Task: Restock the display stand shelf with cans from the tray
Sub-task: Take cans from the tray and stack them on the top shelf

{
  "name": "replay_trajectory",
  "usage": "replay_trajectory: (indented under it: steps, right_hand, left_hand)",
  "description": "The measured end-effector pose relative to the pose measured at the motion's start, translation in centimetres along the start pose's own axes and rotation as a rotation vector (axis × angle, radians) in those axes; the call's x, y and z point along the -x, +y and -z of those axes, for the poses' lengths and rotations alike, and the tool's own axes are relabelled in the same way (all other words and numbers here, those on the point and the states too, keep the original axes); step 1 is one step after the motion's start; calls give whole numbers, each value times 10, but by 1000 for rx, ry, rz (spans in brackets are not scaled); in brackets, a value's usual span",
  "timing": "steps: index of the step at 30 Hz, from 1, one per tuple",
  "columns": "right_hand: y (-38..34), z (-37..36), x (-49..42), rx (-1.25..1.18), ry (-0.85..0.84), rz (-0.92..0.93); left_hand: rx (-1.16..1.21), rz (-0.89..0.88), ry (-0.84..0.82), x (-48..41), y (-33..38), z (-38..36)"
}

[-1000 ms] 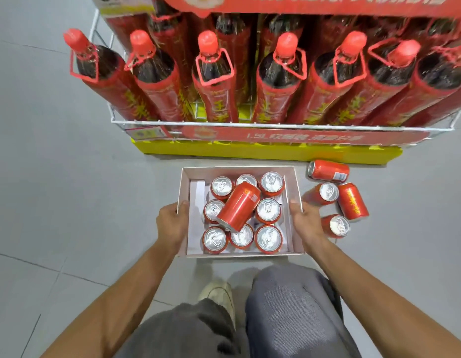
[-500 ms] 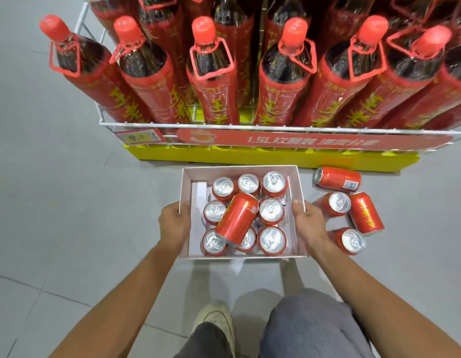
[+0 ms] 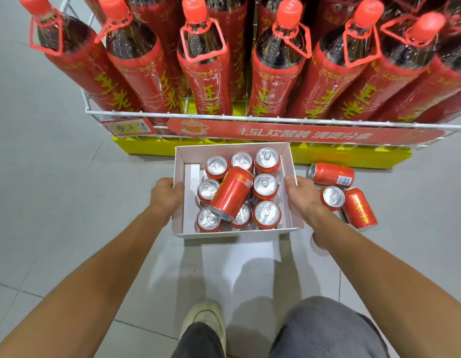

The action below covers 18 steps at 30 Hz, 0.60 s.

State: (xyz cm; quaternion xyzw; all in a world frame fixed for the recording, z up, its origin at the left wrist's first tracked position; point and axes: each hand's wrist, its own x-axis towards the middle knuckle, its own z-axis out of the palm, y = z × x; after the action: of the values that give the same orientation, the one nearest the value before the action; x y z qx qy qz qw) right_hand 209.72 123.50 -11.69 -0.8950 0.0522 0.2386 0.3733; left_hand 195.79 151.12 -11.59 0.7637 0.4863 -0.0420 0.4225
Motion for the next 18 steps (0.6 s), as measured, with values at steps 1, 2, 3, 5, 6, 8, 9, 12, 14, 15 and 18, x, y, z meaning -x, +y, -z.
replay_trajectory:
  steps: [1, 2, 3, 5, 6, 8, 9, 12, 14, 15, 18]
  right_hand:
    - [-3, 4, 2, 38, -3, 23]
    - [-7, 9, 5, 74, -1, 57]
    - [-12, 16, 10, 98, -5, 92]
    - [-27, 35, 21, 123, -11, 173]
    - [-38, 45, 27, 161, -10, 229]
    - [-61, 66, 40, 307, -2, 349]
    - [-73, 75, 47, 387, 4, 398]
    - [-99, 92, 67, 599, -12, 525]
    - [-110, 94, 78, 734, -39, 599]
    - [-114, 92, 83, 788, -54, 625]
    - [-119, 81, 93, 883, -76, 692]
  left_hand:
    - [-22, -12, -26, 0, 2, 5]
    - [-52, -31, -55, 1, 5, 11]
    - [-105, -57, -81, 4, 10, 20]
    - [-255, -164, -108, 9, 23, 41]
    - [-328, -245, -102, 12, 32, 52]
    - [-474, -423, -77, 24, 54, 73]
    - [-559, -513, -68, 31, 65, 82]
    - [-799, -760, -66, 59, 99, 97]
    - [-901, -878, -62, 77, 114, 98]
    - [-946, -908, -67, 86, 118, 95]
    - [-1038, -948, -112, 102, 120, 80]
